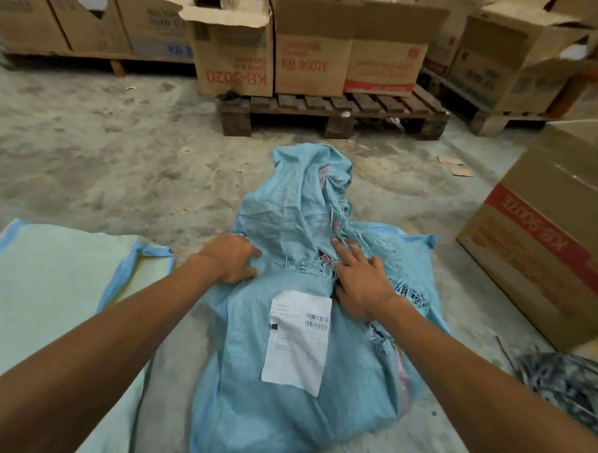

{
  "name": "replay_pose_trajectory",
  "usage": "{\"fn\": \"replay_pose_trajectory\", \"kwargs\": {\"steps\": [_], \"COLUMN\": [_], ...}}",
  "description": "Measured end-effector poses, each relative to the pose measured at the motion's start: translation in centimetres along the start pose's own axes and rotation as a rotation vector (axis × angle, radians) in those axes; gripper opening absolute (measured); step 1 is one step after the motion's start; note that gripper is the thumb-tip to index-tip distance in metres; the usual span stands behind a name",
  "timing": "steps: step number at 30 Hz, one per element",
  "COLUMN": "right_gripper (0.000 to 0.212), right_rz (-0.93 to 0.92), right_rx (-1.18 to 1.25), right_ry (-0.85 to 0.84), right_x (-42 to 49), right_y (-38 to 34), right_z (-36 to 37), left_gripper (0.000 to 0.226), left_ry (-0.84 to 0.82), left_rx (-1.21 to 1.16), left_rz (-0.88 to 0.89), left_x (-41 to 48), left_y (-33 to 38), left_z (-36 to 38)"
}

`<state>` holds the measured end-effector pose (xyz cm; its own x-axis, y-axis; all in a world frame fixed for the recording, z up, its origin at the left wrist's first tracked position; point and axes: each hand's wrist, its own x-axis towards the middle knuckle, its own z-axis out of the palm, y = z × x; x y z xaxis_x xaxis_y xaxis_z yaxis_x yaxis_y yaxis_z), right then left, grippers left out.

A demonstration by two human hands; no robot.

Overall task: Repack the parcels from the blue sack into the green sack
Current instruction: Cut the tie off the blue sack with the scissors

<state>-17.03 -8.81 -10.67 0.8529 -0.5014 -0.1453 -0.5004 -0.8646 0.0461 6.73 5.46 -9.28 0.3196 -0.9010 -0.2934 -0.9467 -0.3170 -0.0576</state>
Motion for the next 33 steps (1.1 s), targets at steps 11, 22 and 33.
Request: {"fn": "replay_pose_trajectory", "kwargs": {"steps": [11, 22, 33], "right_gripper": [0.027, 0.008, 0.009], "right_rz": [0.161, 0.318, 0.159], "right_rx": [0.509, 0.715, 0.160], "right_ry": [0.042, 0.000, 0.293], "right_x": [-5.4, -4.9, -5.4], "right_y": [-2.2, -2.8, -4.7], "right_z": [-4.4, -2.3, -2.2], "left_gripper": [0.030, 0.044, 0.045], "left_ry": [0.112, -0.269, -0.304], "left_rx": [-0.434, -0.478, -0.583], "left_rz": [0.312, 0.272, 0.333], "left_x": [-2.9, 0.8, 2.1], "left_y": [8.0, 6.5, 5.6], "left_z": [-5.0, -2.5, -1.5]}}
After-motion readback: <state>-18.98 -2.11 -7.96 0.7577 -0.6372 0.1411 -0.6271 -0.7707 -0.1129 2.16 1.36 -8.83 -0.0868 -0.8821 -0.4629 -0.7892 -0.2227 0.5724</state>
